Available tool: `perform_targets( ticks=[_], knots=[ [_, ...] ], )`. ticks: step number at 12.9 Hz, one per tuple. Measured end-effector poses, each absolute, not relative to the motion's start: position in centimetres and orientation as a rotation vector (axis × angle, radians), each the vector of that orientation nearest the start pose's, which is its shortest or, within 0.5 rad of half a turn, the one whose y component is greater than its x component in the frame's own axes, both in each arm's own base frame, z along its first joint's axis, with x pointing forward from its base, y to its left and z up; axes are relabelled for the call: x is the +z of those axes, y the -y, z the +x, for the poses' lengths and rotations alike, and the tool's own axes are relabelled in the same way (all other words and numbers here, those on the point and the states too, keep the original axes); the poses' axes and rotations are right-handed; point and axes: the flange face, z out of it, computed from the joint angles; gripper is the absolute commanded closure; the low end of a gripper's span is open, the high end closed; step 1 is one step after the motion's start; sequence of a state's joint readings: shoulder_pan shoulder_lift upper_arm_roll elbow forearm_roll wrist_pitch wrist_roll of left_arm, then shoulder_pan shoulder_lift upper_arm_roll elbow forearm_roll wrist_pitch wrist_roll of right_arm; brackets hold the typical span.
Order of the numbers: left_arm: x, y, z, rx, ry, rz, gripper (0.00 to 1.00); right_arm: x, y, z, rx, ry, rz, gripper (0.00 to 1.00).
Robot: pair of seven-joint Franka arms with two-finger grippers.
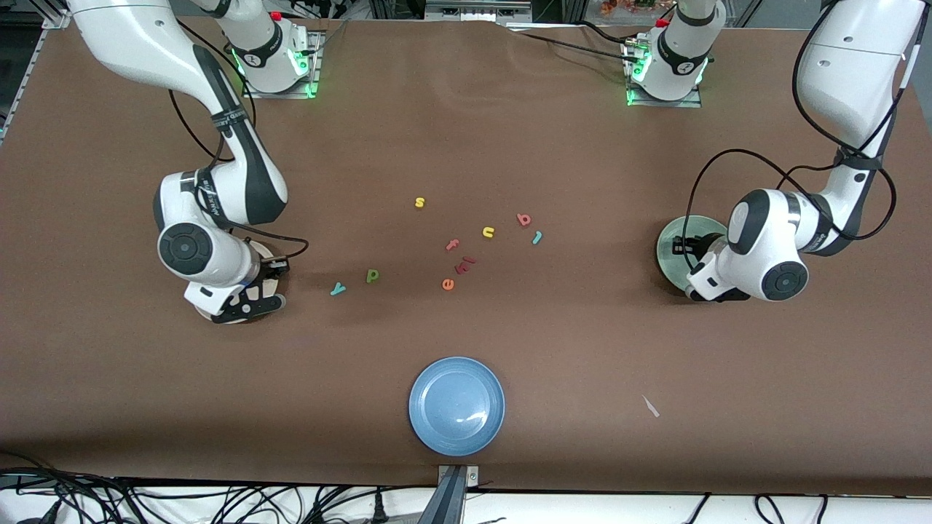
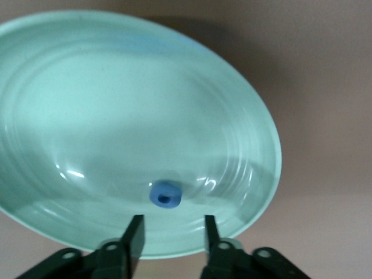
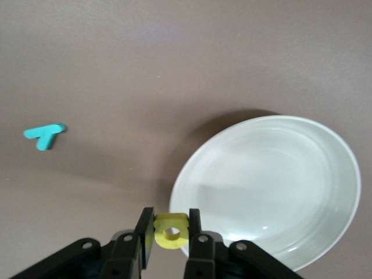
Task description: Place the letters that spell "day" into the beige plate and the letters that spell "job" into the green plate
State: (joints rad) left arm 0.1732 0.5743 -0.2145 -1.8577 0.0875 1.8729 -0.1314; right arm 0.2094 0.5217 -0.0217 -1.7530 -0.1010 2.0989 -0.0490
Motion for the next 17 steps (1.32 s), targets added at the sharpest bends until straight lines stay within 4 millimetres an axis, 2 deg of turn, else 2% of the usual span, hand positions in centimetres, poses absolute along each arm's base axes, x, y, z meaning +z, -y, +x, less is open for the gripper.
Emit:
perform_targets(
  ticks=[2,3,4,5,6,8,9,11,13,14,15,17],
  knots=[
    [20.1,2.7,58.3,0.793,0.095,-3.034,0.00,25.6,-8.2,64.0,0.260,0.529,-3.184,0.80],
    [20.9,4.7,58.6,0.770,0.110,-3.037,0.00,25.2,-6.1,64.3,0.255,0.544,-3.175,0.79],
    [21.8,7.4,58.6,0.752,0.121,-3.043,0.00,24.8,-4.6,64.5,0.251,0.551,-3.170,0.73],
    [22.8,10.7,58.6,0.729,0.132,-3.052,0.02,24.4,-3.7,64.6,0.255,0.551,-3.167,0.31],
    [23.9,14.3,58.4,0.705,0.149,-3.065,0.02,23.9,-3.3,64.6,0.263,0.549,-3.165,0.00],
    [25.4,21.2,57.7,0.593,0.194,-3.107,0.02,23.2,-3.8,64.4,0.271,0.522,-3.145,0.00],
    [25.5,24.6,57.2,0.510,0.222,-3.136,0.02,23.2,-4.2,64.4,0.265,0.484,-3.119,0.00],
    [24.2,29.8,55.4,0.438,0.236,-3.168,0.11,23.3,-5.3,64.4,0.251,0.411,-3.090,0.00],
    [21.8,32.8,52.9,0.441,0.211,-3.174,0.12,23.5,-7.0,64.3,0.248,0.310,-3.098,0.00],
    [20.7,33.7,51.7,0.438,0.202,-3.180,0.19,23.5,-8.4,64.2,0.249,0.256,-3.103,0.00],
    [19.8,34.3,50.7,0.430,0.199,-3.187,0.33,23.5,-10.0,63.9,0.249,0.195,-3.111,0.00],
    [18.9,34.5,49.8,0.422,0.196,-3.194,0.45,23.6,-13.5,63.4,0.236,0.044,-3.130,0.00]
  ],
)
